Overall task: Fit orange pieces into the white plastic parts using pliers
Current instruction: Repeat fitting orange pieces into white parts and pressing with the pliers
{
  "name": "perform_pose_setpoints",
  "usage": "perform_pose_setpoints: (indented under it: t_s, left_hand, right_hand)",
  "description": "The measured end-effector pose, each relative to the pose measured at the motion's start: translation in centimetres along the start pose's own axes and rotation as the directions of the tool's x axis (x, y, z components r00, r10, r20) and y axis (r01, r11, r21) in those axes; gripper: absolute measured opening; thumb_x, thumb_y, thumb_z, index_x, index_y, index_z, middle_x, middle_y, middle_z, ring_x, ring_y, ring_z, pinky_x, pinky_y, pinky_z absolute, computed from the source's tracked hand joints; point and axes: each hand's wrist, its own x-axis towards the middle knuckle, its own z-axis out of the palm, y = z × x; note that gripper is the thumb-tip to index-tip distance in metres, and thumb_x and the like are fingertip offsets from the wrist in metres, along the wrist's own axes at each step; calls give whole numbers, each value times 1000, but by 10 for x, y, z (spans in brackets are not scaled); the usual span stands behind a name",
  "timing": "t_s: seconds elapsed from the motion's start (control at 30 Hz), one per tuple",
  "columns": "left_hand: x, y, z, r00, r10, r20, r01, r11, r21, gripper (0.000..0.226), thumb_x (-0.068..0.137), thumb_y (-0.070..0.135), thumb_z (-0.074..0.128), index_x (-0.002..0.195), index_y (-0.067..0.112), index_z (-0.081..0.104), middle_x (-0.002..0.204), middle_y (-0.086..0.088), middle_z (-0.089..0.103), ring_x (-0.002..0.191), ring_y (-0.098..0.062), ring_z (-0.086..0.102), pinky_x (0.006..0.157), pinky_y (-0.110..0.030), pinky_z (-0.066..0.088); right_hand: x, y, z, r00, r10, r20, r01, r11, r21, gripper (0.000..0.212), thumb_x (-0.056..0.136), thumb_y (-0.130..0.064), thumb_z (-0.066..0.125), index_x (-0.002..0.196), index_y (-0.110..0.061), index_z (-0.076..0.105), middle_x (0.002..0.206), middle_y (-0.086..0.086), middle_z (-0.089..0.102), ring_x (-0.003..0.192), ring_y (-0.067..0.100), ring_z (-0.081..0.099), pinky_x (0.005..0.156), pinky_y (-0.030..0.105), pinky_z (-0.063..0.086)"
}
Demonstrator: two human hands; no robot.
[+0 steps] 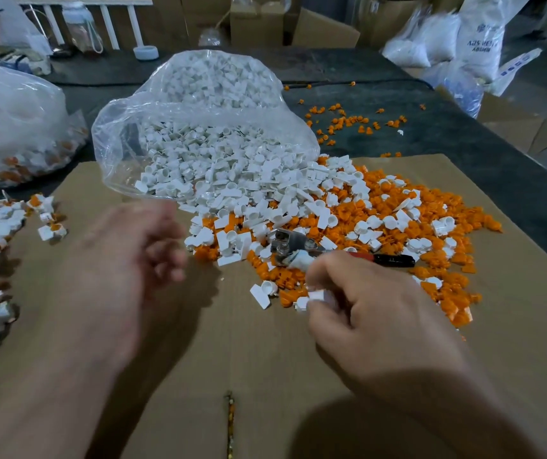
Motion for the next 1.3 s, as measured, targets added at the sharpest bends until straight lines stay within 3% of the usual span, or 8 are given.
perform_pose_setpoints:
  t_s: [0.07,0.17,0.47,0.6,0.7,0.9,1.13,1.3]
  left_hand:
    - [-19,-4,17,963,169,211,-225,933,282,5,83,35,70,86,31,72,74,1,70,54,-8,60,50,-25,51]
    - [-46,-12,29,831,172,528,-433,797,422,32,67,54,70,97,43,66,86,15,72,72,-1,67,61,-7,48]
    - [-45,-12,34,793,323,517,-598,575,558,12,86,47,59,83,37,64,83,19,64,79,0,61,65,-3,39]
    - [-45,-15,35,850,306,429,-516,647,561,5,87,35,61,83,36,64,77,18,67,69,-1,63,55,-4,40]
    - [-43,-17,36,885,274,378,-451,706,546,5,91,38,66,88,41,63,76,20,68,70,-2,64,57,-6,43]
    - [-40,-20,35,915,221,337,-369,796,480,6,88,35,68,89,40,65,70,13,68,60,-4,63,52,-9,43]
    - [-38,-25,30,903,150,403,-274,923,270,20,81,39,64,101,39,67,70,6,68,60,-13,66,55,-21,52]
    - [-36,-27,24,864,136,485,-234,961,147,23,76,31,69,99,30,73,76,-5,74,65,-21,71,61,-24,56]
  right_hand:
    - [2,1,-1,993,117,-7,-111,959,259,10,90,-40,47,99,-41,51,71,-6,62,59,4,59,45,18,44]
    - [5,3,-2,963,234,135,-269,781,563,10,93,-36,51,93,-38,61,58,2,65,44,13,61,43,22,48]
    - [6,3,3,950,137,282,-302,643,703,19,95,-41,51,91,-29,65,64,13,68,48,26,64,48,36,53]
    - [6,1,0,929,102,356,-334,643,689,20,95,-41,52,88,-28,64,68,13,69,51,28,64,49,36,54]
    - [5,2,-1,953,161,255,-282,778,562,17,96,-40,48,87,-33,60,61,3,67,47,16,63,44,22,49]
    - [2,-1,2,995,62,75,-75,982,174,16,93,-46,43,108,-43,48,76,-17,64,61,4,61,53,30,52]
    - [0,-3,2,991,33,131,-98,843,530,24,92,-35,60,108,-51,52,76,-12,67,59,5,67,52,21,54]
    - [4,0,5,984,99,151,-178,681,710,16,86,-41,60,102,-40,63,67,3,68,56,19,65,55,46,58]
